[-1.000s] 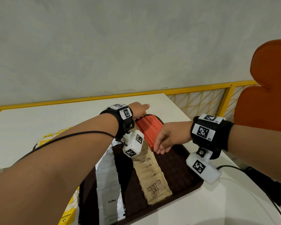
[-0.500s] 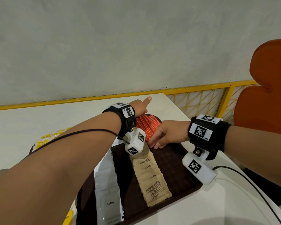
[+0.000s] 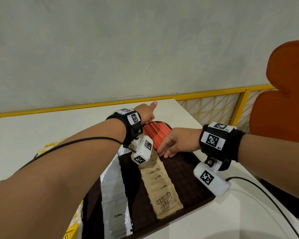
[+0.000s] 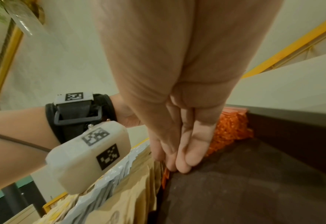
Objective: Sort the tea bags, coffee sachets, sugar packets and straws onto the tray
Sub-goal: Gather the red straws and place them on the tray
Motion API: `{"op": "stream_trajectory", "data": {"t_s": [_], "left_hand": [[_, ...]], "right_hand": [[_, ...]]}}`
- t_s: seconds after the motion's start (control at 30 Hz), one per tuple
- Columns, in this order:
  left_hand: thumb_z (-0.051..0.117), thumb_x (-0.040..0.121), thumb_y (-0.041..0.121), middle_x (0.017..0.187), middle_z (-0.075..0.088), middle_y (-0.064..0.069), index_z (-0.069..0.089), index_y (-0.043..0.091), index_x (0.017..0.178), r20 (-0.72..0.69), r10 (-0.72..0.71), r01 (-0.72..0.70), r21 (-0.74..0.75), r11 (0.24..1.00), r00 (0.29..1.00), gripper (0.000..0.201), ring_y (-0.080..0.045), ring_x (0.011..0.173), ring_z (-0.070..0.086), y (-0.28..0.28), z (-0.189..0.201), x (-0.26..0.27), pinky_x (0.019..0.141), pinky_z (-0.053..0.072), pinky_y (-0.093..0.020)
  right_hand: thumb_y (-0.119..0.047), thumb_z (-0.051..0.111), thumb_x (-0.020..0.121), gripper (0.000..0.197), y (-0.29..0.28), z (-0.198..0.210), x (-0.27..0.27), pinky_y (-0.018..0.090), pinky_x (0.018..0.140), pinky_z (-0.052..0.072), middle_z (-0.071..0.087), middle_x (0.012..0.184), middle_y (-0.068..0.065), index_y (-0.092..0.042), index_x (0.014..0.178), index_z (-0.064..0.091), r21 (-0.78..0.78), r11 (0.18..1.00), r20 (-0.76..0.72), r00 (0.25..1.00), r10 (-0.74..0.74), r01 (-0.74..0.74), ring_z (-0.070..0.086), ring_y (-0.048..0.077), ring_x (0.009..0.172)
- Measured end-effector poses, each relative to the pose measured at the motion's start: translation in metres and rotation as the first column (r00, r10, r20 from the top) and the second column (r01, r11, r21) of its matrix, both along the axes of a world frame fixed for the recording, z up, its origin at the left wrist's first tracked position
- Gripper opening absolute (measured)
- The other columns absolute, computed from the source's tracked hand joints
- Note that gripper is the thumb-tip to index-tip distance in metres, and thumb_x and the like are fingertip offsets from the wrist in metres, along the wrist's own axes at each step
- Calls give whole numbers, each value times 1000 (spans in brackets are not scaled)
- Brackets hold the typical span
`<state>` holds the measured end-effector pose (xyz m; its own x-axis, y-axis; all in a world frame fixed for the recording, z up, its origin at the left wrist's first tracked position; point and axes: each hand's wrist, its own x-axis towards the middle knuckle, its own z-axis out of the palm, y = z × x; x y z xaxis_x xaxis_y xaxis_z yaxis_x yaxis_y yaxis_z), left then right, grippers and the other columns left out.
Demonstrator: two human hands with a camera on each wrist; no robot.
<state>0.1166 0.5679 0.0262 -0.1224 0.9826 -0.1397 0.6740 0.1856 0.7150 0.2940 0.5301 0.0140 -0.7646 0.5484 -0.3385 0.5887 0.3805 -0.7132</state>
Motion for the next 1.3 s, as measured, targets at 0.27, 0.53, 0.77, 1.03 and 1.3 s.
{"op": "stream_trajectory", "data": {"t_s": [0.27,0.53,0.77,1.03,1.3], "left_hand": [[13,101,51,123,63,-12,65,2,115,-115,-88,96,62,993,989,72,-25,113,58,-6,3,6,105,39,-37],[12,101,50,134,56,-11,58,2,125,-185,-120,121,-3,993,975,71,-26,118,54,-10,2,17,102,32,-31],[12,100,52,134,56,-12,58,3,126,-180,-136,134,-25,991,974,72,-27,119,53,-7,-2,16,103,31,-33],[9,100,54,130,57,-13,59,4,123,-212,-91,93,1,996,973,74,-28,120,51,-2,-6,13,99,34,-31],[10,100,53,107,60,-10,63,13,90,-214,-117,119,-4,993,970,67,-24,101,56,-1,-8,10,92,34,-31]], "right_hand": [[6,53,91,22,6,11,14,19,79,55,71,95,6,-3,103,69,-22,999,26,999,-23,23,67,5,82],[7,53,91,21,7,21,19,20,78,56,73,90,4,-3,100,70,-89,996,68,998,1,5,69,7,82],[7,56,90,26,13,11,24,17,76,53,71,96,2,-3,110,68,-6,1000,126,992,-24,25,67,3,83],[6,55,91,23,13,10,19,18,78,54,72,94,4,-2,107,68,-50,998,91,995,-31,35,68,4,82],[9,57,88,33,7,5,9,21,86,53,71,96,-4,-3,117,66,21,1000,64,998,1,-2,67,2,88]]}}
